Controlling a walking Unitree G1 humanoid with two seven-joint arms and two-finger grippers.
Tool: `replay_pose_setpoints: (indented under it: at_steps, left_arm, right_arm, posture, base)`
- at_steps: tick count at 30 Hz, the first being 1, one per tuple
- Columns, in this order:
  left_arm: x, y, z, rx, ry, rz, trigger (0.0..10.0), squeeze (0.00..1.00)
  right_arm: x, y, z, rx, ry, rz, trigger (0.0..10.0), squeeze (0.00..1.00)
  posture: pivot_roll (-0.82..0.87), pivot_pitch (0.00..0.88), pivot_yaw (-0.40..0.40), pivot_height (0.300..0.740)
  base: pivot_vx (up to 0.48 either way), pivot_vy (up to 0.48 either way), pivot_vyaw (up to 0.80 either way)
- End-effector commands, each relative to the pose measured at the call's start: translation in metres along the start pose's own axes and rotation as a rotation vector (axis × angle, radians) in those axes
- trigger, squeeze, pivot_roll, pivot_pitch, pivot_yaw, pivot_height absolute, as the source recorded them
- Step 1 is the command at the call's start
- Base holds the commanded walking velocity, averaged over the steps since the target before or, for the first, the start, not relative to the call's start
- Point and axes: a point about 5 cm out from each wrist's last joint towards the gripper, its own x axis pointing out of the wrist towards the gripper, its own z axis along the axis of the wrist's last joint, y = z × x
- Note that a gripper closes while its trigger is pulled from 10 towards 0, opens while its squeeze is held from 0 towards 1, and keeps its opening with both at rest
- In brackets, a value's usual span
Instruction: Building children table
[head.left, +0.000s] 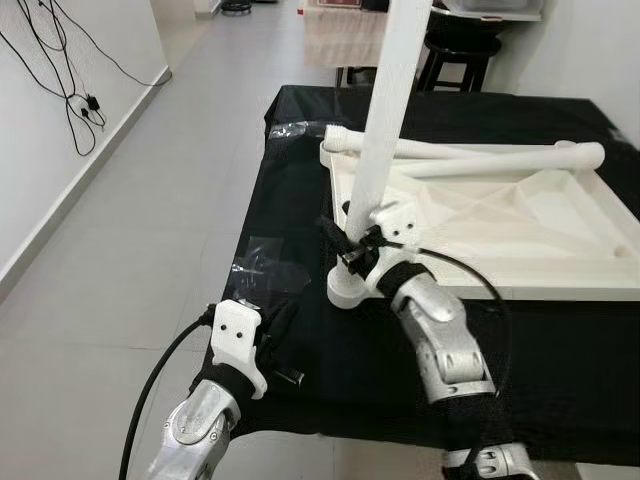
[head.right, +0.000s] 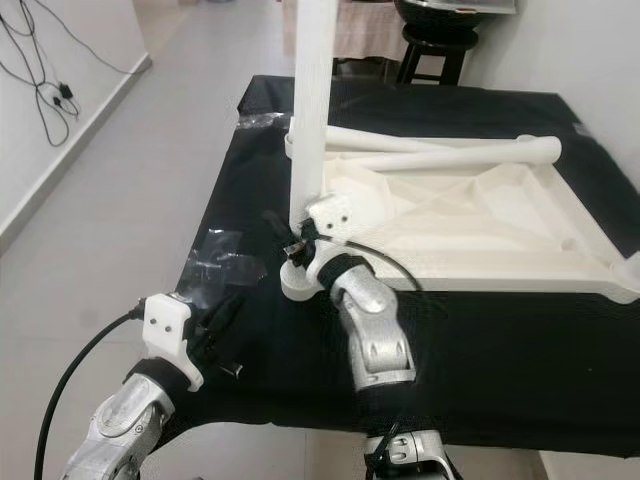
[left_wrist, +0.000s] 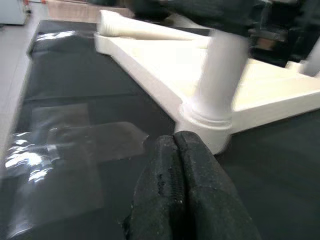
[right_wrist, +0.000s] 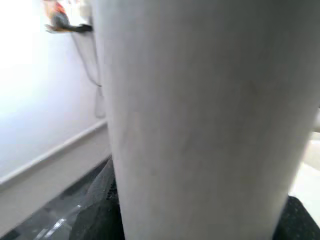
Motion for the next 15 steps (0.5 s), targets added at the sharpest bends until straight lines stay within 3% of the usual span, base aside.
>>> replay_pose_setpoints:
  at_steps: [1, 3, 6, 7, 11, 12, 15]
  left_arm:
    - [-0.002, 0.003, -0.002, 0.004, 0.008, 0.009, 10.0, 0.0]
    - [-0.002, 0.003, -0.003, -0.001, 0.011, 0.002, 10.0, 0.0]
    - [-0.001, 0.002, -0.003, -0.002, 0.011, 0.002, 10.0, 0.0]
    - [-0.001, 0.002, -0.002, 0.002, 0.008, 0.009, 10.0, 0.0]
    - [-0.001, 0.002, -0.002, 0.004, 0.007, 0.014, 10.0, 0.0]
    - [-0.001, 0.003, -0.002, 0.006, 0.005, 0.02, 10.0, 0.0]
    - [-0.001, 0.003, -0.002, 0.005, 0.005, 0.021, 10.0, 0.0]
  right_arm:
    - [-0.016, -0.003, -0.039, 0.006, 0.201, -0.061, 0.0, 0.0]
    - [-0.008, 0.009, -0.035, -0.043, 0.172, 0.061, 0.0, 0.0]
    - [0.002, 0.007, -0.031, -0.079, 0.162, 0.06, 0.0, 0.0]
    - [0.007, 0.007, -0.027, -0.06, 0.134, 0.087, 10.0, 0.0]
    - [0.01, 0.007, -0.024, -0.045, 0.113, 0.107, 10.0, 0.0]
    - [0.017, 0.009, -0.014, -0.007, 0.077, 0.186, 10.0, 1.0]
    - [0.021, 0.01, -0.009, 0.008, 0.064, 0.234, 10.0, 1.0]
  posture:
    - [0.03, 0.118, -0.03, 0.74]
    - [0.04, 0.115, -0.043, 0.74]
    - [0.04, 0.114, -0.044, 0.74]
    - [0.05, 0.116, -0.045, 0.74]
    - [0.05, 0.116, -0.045, 0.74]
    - [0.05, 0.117, -0.042, 0.74]
    - [0.05, 0.117, -0.042, 0.74]
  base:
    - [0.0, 0.0, 0.0]
    - [0.0, 0.0, 0.0]
    - [0.0, 0.0, 0.0]
    - [0.0, 0.0, 0.0]
    - [0.0, 0.0, 0.0]
    - [0.0, 0.0, 0.0]
    - [0.0, 0.0, 0.0]
